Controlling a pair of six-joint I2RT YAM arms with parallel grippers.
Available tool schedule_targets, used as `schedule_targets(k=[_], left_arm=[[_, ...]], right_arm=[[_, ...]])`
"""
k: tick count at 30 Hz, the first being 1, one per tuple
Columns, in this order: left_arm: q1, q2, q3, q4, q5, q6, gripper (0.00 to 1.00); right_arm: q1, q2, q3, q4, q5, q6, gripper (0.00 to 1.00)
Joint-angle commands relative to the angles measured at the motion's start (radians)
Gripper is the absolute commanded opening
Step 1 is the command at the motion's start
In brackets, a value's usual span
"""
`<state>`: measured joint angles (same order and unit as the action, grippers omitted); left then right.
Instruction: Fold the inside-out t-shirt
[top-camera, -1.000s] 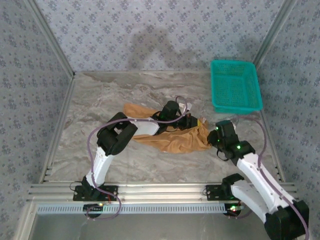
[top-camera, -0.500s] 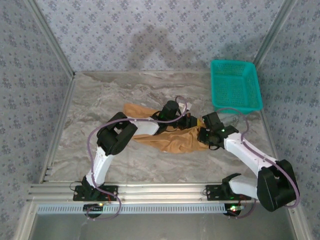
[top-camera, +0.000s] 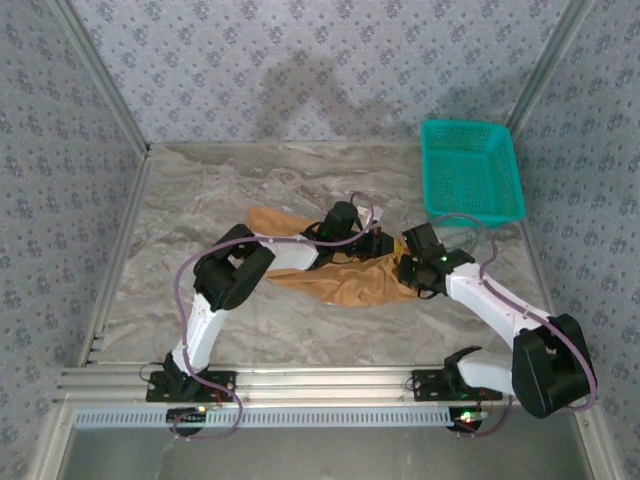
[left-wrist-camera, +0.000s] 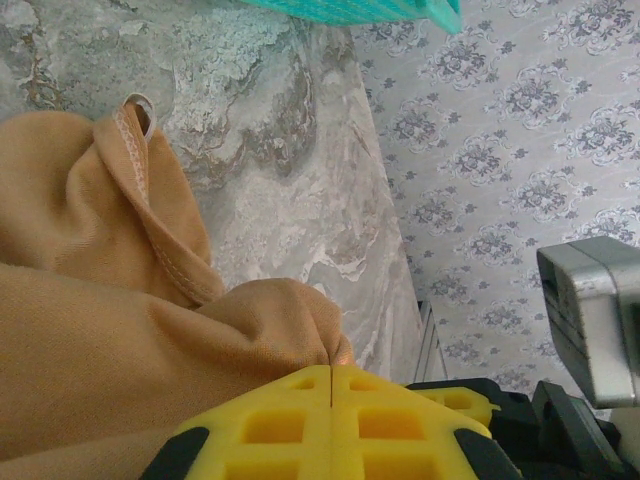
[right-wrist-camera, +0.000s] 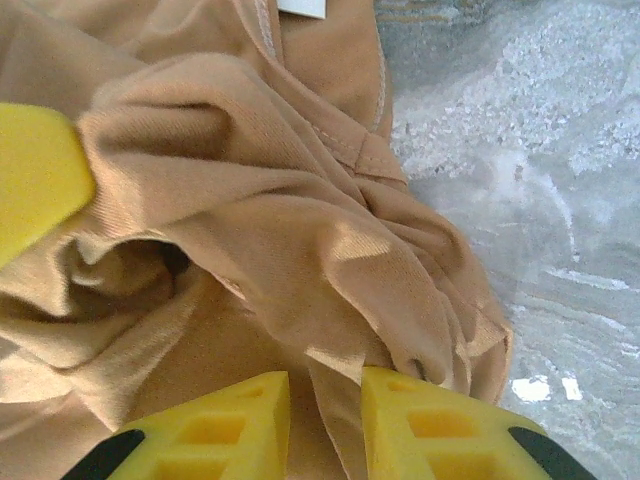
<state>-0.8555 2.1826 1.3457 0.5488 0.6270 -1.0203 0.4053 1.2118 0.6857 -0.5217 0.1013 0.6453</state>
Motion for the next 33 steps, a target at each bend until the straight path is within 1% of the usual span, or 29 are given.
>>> schedule_targets(k=[1, 9, 14, 17, 19, 21, 23, 26, 29, 33], left_arm=[[-0.001, 0.019, 0.02, -0.001, 0.005, 0.023, 0.0], [-0.002, 0.02, 0.02, -0.003, 0.006, 0.022, 0.0], [-0.001, 0.019, 0.022, -0.005, 0.008, 0.024, 0.0], [0.001, 0.016, 0.018, -0.006, 0.009, 0.026, 0.0], [0.001, 0.017, 0.017, -0.006, 0.01, 0.026, 0.0], [0.002, 0.017, 0.019, -0.005, 0.011, 0.026, 0.0], [0.002, 0.017, 0.019, -0.006, 0.011, 0.026, 0.0], [0.003, 0.018, 0.021, -0.007, 0.013, 0.028, 0.0], [0.003, 0.019, 0.021, -0.007, 0.013, 0.027, 0.0], [0.001, 0.017, 0.027, -0.011, 0.01, 0.028, 0.0]], right_arm=[[0.011, 0.003, -0.022, -0.028, 0.017, -0.008, 0.28], [0.011, -0.015, -0.058, -0.029, 0.03, -0.006, 0.29], [0.006, -0.008, -0.061, -0.042, 0.041, -0.005, 0.26], [0.003, -0.005, -0.065, -0.049, 0.047, -0.007, 0.21], [0.0, -0.005, -0.068, -0.046, 0.05, -0.007, 0.13], [0.0, -0.011, -0.068, -0.046, 0.055, -0.004, 0.08], [-0.003, -0.018, -0.068, -0.043, 0.06, -0.001, 0.06], [-0.002, -0.033, -0.059, -0.05, 0.063, 0.001, 0.01], [-0.002, -0.062, -0.038, -0.07, 0.056, -0.003, 0.0], [-0.002, -0.145, 0.032, -0.132, 0.021, -0.006, 0.0]])
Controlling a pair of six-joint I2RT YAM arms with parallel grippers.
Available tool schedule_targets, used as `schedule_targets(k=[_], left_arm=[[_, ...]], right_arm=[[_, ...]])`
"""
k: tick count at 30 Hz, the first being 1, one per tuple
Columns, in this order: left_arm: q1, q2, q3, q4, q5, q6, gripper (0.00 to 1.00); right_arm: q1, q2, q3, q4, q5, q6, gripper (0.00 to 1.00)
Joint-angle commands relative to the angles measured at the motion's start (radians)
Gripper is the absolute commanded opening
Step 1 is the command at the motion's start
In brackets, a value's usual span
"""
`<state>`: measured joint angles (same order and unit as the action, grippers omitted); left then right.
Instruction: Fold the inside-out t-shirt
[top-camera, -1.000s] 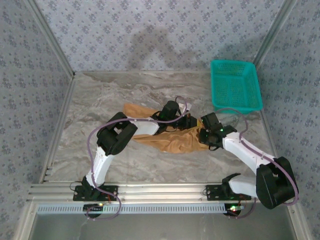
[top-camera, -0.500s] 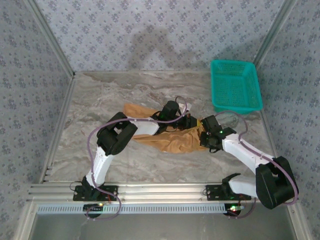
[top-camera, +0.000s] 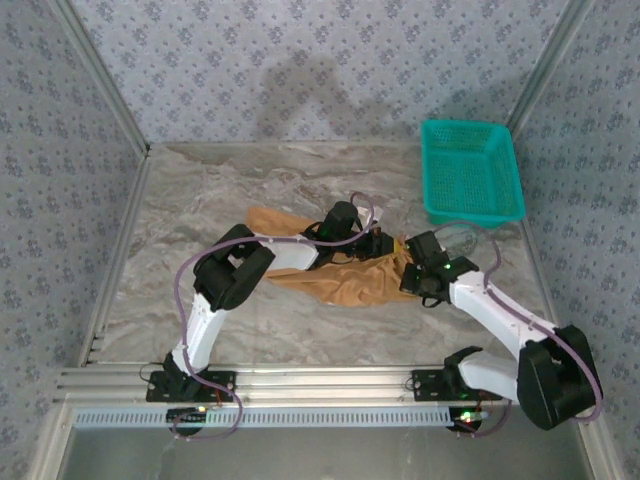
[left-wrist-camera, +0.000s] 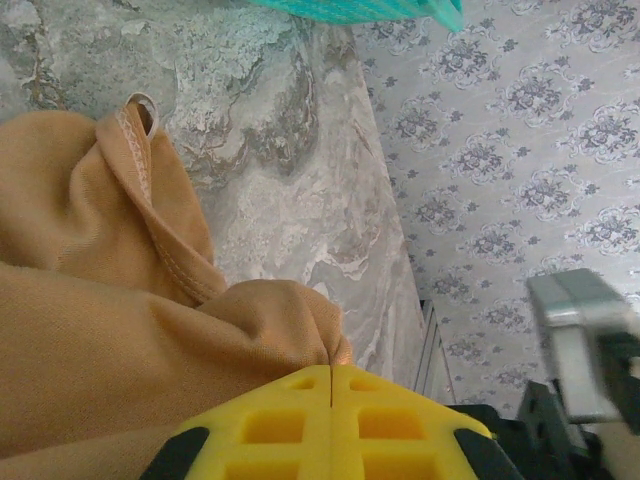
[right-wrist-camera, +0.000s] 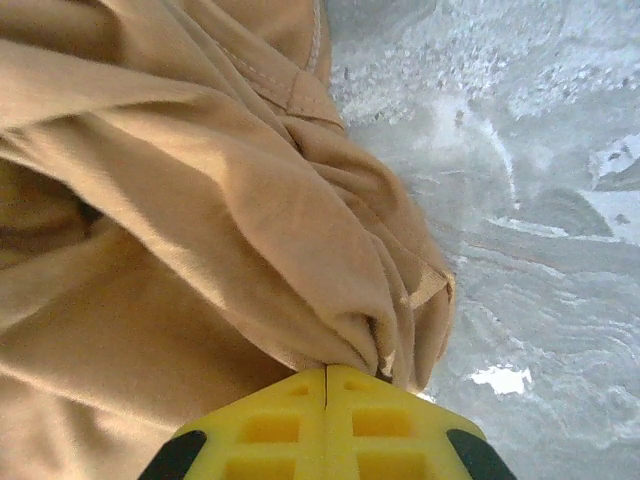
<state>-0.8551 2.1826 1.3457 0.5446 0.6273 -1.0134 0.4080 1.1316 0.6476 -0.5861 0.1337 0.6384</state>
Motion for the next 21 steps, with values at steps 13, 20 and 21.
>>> schedule_targets(k=[13, 20, 21], left_arm=[[0.013, 0.009, 0.07, -0.082, -0.003, 0.052, 0.11], [0.128, -0.183, -0.058, -0.286, -0.056, 0.18, 0.32], [0.152, -0.244, -0.087, -0.389, -0.1, 0.235, 0.35]], right_arm=[[-0.039, -0.266, 0.296, -0.096, -0.194, -0.001, 0.0], [-0.167, -0.265, 0.317, -0.123, -0.12, 0.023, 0.0], [-0.186, -0.258, 0.316, -0.138, -0.072, 0.027, 0.0]])
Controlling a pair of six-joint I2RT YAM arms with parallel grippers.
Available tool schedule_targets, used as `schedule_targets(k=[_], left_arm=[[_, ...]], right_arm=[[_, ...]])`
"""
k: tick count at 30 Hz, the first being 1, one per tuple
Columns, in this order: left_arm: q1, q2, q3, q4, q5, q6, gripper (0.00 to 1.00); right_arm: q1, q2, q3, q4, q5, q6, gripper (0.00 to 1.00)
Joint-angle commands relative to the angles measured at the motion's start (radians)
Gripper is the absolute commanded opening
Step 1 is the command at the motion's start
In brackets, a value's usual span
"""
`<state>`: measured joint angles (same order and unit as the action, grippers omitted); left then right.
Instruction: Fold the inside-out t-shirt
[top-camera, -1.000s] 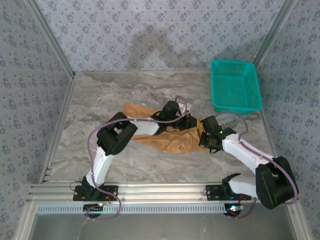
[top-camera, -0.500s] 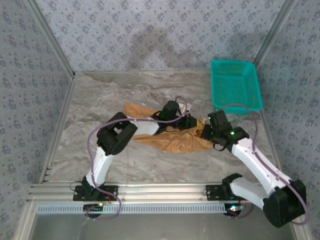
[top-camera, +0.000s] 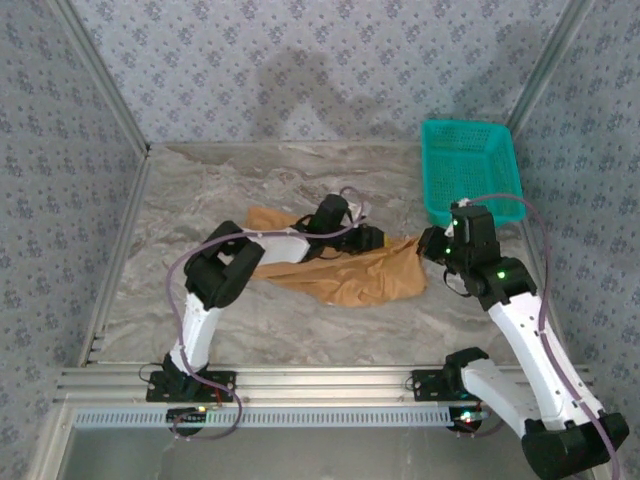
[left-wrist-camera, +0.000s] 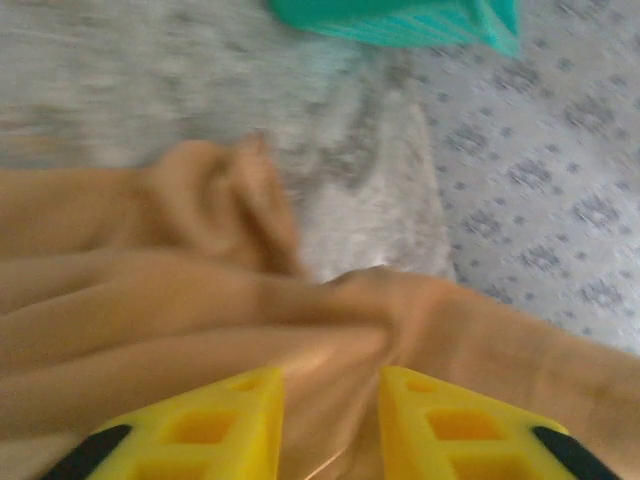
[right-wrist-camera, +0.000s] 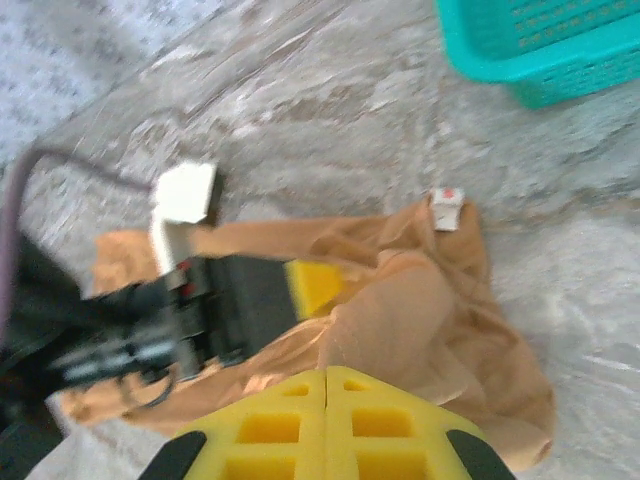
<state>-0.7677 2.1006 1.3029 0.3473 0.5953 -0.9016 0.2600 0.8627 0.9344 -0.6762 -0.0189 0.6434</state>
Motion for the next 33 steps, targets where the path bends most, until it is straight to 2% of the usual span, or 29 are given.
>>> schedule_targets(k=[1, 3, 5, 9, 16, 23, 27, 29, 31, 33], left_arm=[[0.086, -0.227, -0.07, -0.308, -0.132, 0.185, 0.36], [0.116, -0.342, -0.107, -0.543, -0.297, 0.287, 0.37], [0.142, -0.439, -0.149, -0.714, -0.448, 0.343, 0.37], [0.201, -0.598, -0.28, -0.867, -0.579, 0.348, 0.4], [0.254, -0.741, -0.45, -0.921, -0.69, 0.332, 0.46], [0.271, -0.708, -0.483, -0.928, -0.78, 0.341, 0.51], [0.274, -0.662, -0.497, -0.856, -0.789, 0.334, 0.5], [0.277, -0.626, -0.495, -0.818, -0.786, 0.332, 0.42], [0.284, -0.587, -0.481, -0.788, -0.779, 0.328, 0.19], [0.298, -0.569, -0.449, -0.795, -0.77, 0.333, 0.02]], right_arm=[[-0.055, 0.013, 0.025, -0.062, 0.129, 0.024, 0.0], [-0.084, 0.012, 0.013, -0.059, 0.181, 0.022, 0.0], [-0.109, 0.013, 0.002, -0.042, 0.173, 0.019, 0.0], [-0.125, 0.044, -0.006, -0.001, 0.125, 0.029, 0.0], [-0.127, 0.07, 0.004, 0.012, 0.085, 0.022, 0.0], [-0.128, 0.085, 0.015, 0.017, 0.074, 0.02, 0.0], [-0.129, 0.087, 0.016, 0.027, 0.076, 0.019, 0.0], [-0.128, 0.091, 0.015, 0.032, 0.072, 0.018, 0.0], [-0.129, 0.1, 0.023, 0.031, 0.058, 0.016, 0.0], [-0.128, 0.113, 0.049, 0.02, 0.018, 0.007, 0.0]])
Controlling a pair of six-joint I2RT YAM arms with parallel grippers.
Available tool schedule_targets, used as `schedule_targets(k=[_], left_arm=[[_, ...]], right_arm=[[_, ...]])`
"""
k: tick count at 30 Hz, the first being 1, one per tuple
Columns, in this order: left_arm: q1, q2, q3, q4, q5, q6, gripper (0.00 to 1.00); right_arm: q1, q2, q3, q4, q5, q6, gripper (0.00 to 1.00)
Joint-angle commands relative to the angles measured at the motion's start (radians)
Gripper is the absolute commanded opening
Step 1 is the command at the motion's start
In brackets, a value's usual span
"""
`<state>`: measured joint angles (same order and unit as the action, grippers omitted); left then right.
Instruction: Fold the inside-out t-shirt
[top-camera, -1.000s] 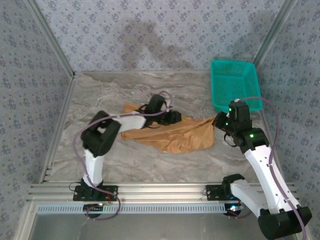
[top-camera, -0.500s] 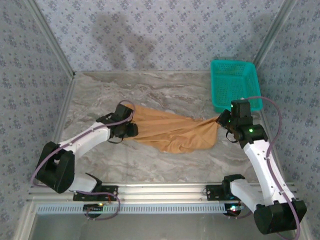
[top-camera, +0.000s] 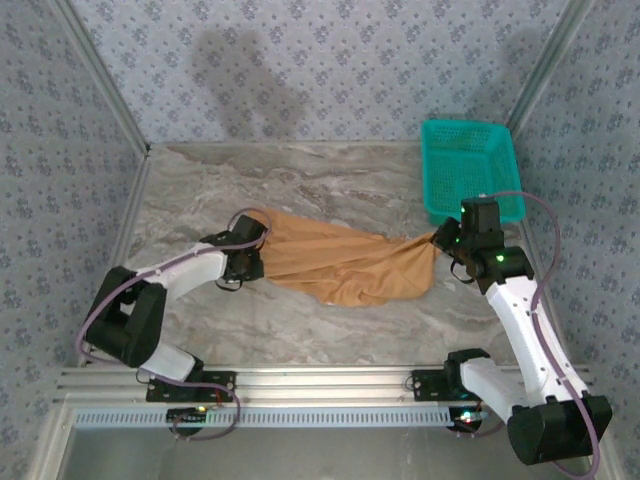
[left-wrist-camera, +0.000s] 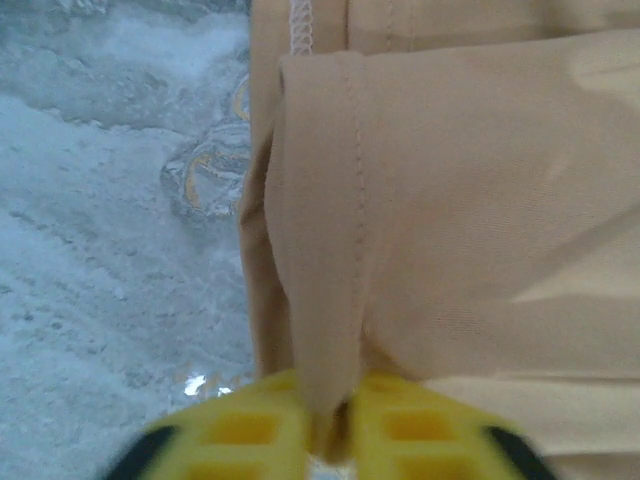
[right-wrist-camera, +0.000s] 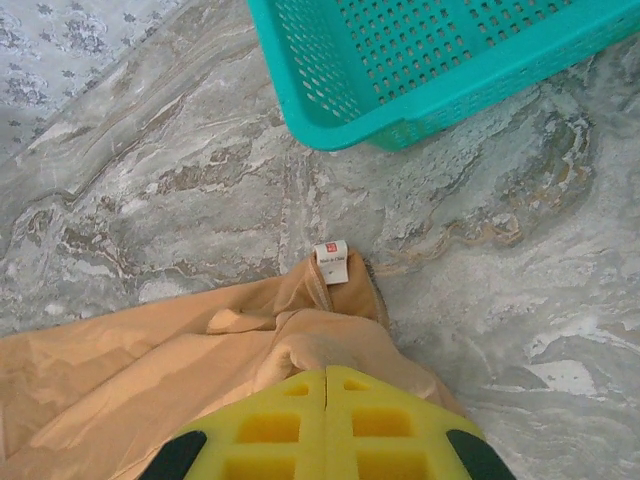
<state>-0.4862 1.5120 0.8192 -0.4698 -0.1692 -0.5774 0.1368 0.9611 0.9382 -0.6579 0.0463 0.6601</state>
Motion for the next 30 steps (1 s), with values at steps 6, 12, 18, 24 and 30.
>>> schedule_targets(k=[6, 12, 18, 24, 30], left_arm=[[0.194, -0.133, 0.226, -0.1, 0.024, 0.091, 0.0], [0.405, -0.272, 0.47, -0.176, 0.11, 0.1, 0.0], [0.436, -0.315, 0.616, -0.238, 0.136, 0.117, 0.0], [0.436, -0.372, 0.686, -0.217, 0.278, 0.079, 0.0], [0.437, -0.46, 0.818, -0.166, 0.453, 0.042, 0.0]], right_arm=[[-0.052, 0.066, 0.348, -0.146, -0.08, -0.13, 0.0], [-0.149, 0.119, 0.578, -0.242, -0.129, -0.165, 0.0], [-0.197, 0.135, 0.659, -0.229, -0.21, -0.137, 0.0], [-0.192, 0.146, 0.725, -0.192, -0.31, -0.111, 0.0], [-0.195, 0.122, 0.901, -0.234, -0.371, -0.106, 0.0]])
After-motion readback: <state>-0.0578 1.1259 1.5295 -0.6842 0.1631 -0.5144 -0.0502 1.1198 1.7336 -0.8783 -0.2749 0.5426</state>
